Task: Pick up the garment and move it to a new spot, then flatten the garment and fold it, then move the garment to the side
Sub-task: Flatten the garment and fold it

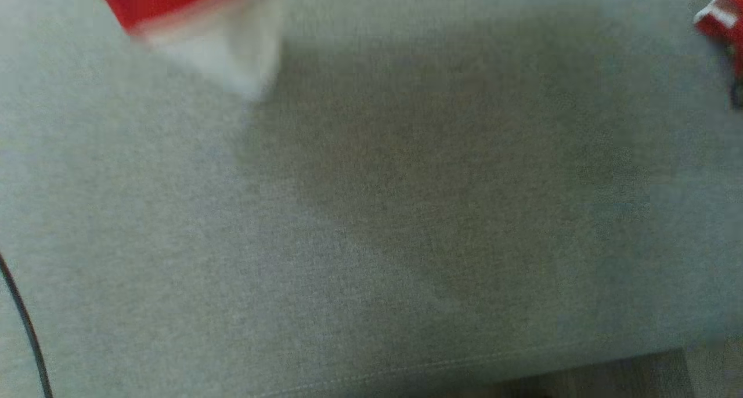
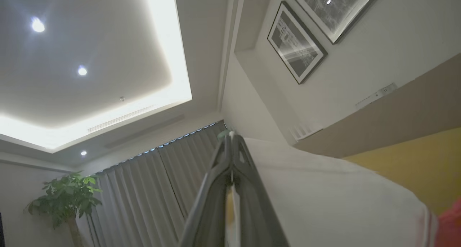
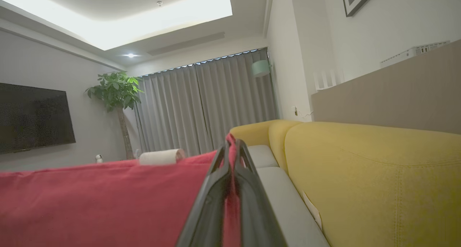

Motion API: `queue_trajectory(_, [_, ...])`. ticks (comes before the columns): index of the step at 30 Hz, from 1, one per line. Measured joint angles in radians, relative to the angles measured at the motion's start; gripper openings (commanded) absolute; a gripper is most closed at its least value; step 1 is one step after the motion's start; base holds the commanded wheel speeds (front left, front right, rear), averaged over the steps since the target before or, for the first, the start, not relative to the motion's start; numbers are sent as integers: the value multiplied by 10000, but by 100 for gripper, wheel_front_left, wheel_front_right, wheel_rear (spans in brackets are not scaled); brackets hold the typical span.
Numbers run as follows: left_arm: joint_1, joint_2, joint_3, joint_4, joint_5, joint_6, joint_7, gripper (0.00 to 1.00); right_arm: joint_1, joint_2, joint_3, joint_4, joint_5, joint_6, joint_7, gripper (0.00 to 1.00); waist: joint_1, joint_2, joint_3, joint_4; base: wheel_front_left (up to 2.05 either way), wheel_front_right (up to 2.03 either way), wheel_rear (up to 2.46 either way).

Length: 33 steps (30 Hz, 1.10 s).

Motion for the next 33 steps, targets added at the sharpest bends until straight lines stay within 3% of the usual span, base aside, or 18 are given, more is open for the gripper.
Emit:
queue_trajectory(6, [-258, -217, 372, -1181, 169, -82, -31, 0, -805, -314, 690, 838, -219, 0, -844, 0, 0, 0, 1158, 78, 0, 0, 0])
queue_trajectory(8, [714, -309, 658, -1559, 161, -127, -38, 0, -776, -412, 1170, 1267, -10, 0, -1335, 0, 0, -1, 1741, 248, 0, 0, 0])
queue_trajectory(16, [3733, -660, 1467, -2656, -27, -334, -36, 0, -63, -700, 1964, 1586, 834, 0, -2011, 0, 2, -1, 2398, 969, 0, 0, 0])
queue_trajectory(20, [5706, -817, 2096, -3777, -90, -439, -36, 0, 1512, -834, 2167, 955, 1517, 0, -2031, 0, 2, 0, 2077, 1165, 0, 0, 0])
queue_trajectory(24, [8363, -1043, 2798, -4665, -453, -648, -36, 0, 3546, -1106, 1743, -128, 1992, 0, -2042, 0, 0, 0, 1342, 1181, 0, 0, 0])
queue_trajectory(33, [13702, -1417, 3229, -5139, -669, -836, -12, 0, 8272, -1191, 740, -1296, 2537, 0, -2042, 0, 0, 1, -723, 1158, 0, 0, 0])
